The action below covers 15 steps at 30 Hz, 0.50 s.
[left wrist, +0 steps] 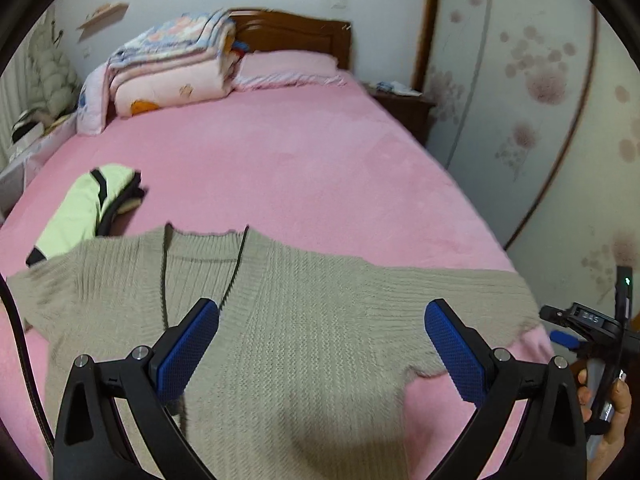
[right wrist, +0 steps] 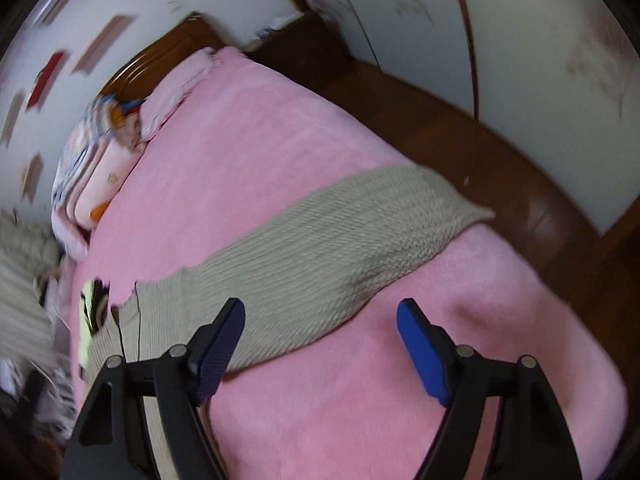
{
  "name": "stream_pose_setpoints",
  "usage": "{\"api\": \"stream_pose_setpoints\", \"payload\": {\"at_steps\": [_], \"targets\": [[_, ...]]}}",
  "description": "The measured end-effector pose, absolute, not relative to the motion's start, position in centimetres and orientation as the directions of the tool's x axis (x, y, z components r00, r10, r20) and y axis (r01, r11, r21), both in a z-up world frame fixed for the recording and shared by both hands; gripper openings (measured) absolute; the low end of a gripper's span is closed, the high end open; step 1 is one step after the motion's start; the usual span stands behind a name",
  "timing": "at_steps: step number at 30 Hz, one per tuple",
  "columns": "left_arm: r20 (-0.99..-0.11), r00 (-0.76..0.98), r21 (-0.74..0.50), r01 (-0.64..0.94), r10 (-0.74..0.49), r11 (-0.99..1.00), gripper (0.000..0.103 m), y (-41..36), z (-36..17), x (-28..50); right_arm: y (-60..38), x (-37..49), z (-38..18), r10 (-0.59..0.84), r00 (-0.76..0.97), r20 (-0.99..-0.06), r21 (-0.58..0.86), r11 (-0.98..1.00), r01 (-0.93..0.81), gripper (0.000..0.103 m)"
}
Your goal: Fold large clothes
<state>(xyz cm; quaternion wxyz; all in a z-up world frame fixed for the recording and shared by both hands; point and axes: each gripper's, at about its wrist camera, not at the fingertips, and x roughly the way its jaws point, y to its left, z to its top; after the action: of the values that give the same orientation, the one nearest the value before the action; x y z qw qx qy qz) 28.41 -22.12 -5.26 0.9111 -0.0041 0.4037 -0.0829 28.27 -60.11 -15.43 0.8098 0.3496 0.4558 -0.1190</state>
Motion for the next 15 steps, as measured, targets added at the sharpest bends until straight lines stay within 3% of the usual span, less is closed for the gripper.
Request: {"api": "stream_pose_setpoints", "payload": {"at_steps": [9, 11, 12, 13, 15], "targets": [[-0.802, 0.566, -0.135, 0.138, -0.19, 0.981, 0.102, -21.9, -10.8, 30.9, -64.1, 30.3, -22.4, 0.167, 0.573, -0.803, 0.563, 0.528, 0.636, 0.071], [-0.798, 0.573, -0.126, 0.148, -0.189, 0.981, 0.102, -21.6, -11.1, 31.0, -64.5, 30.6, -22.9, 0.134, 0.598, -0.79, 0.574, 0.504, 0.645, 0.062], [-0.796, 0.575, -0.124, 0.151, -0.189, 0.981, 0.102, -21.4, -11.0, 30.8, -64.4, 30.8, -23.0, 0.122, 0.599, -0.791, 0.569, 0.505, 0.649, 0.048], [-0.794, 0.579, -0.118, 0.153, -0.186, 0.981, 0.102, -21.3, -11.0, 30.7, -64.4, 31.0, -23.0, 0.107, 0.597, -0.795, 0.558, 0.515, 0.651, 0.026], [-0.791, 0.583, -0.116, 0.152, -0.184, 0.982, 0.102, -20.5, -10.6, 30.5, -63.9, 31.2, -22.6, 0.08, 0.604, -0.793, 0.543, 0.542, 0.641, 0.017]]}}
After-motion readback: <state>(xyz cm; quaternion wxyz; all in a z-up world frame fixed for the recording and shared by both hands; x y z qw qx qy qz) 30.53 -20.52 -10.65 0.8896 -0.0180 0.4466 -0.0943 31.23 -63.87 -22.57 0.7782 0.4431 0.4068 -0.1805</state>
